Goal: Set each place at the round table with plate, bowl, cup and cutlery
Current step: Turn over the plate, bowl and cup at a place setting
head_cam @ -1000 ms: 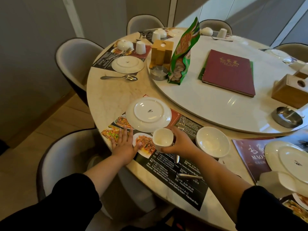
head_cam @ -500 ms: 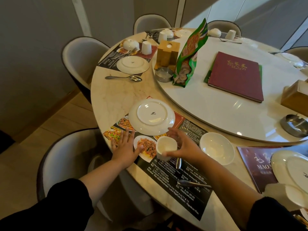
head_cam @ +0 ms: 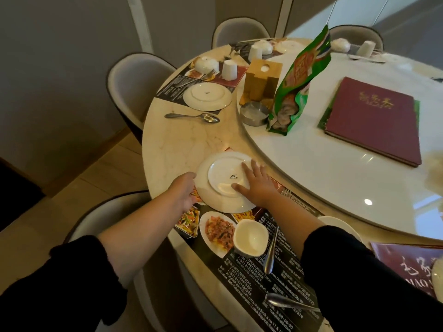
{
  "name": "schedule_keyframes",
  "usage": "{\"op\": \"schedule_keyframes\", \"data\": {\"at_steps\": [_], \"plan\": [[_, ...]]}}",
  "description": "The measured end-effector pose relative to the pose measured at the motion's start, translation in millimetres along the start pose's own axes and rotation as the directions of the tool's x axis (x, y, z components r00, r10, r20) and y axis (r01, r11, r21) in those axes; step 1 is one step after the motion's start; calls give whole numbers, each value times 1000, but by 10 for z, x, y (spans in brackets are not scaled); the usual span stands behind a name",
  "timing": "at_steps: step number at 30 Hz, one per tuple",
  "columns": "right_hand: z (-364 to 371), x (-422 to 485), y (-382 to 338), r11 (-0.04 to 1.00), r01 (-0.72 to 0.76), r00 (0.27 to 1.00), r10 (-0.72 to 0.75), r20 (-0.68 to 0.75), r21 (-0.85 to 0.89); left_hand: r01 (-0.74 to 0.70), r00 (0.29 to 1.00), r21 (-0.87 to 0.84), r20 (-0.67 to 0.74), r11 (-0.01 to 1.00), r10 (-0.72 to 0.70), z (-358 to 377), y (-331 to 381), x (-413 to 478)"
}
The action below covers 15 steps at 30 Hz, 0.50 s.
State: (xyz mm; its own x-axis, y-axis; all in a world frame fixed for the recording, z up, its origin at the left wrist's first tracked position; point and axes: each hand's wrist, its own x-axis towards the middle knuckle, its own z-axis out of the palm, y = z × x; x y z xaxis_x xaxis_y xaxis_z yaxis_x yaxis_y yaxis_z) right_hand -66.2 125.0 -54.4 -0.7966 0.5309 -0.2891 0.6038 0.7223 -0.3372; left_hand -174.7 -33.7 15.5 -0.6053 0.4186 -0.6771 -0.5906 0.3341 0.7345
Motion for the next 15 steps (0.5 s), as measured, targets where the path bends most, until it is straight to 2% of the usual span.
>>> {"op": "schedule_keyframes", "data": {"at_steps": [8, 11, 15], "plan": [[75, 26, 21, 1000, -3, 1000, 3, -10, 10, 49, 997, 86, -55, 995, -44, -50, -70, 210], [54, -3, 45, 998, 11, 1000, -10, -14, 67, 30, 999, 51, -26, 998, -29, -31, -80, 203], [-42, -47, 67, 984, 10, 1000, -11, 8, 179, 31, 998, -84, 48, 996, -27, 20, -25, 185]]}}
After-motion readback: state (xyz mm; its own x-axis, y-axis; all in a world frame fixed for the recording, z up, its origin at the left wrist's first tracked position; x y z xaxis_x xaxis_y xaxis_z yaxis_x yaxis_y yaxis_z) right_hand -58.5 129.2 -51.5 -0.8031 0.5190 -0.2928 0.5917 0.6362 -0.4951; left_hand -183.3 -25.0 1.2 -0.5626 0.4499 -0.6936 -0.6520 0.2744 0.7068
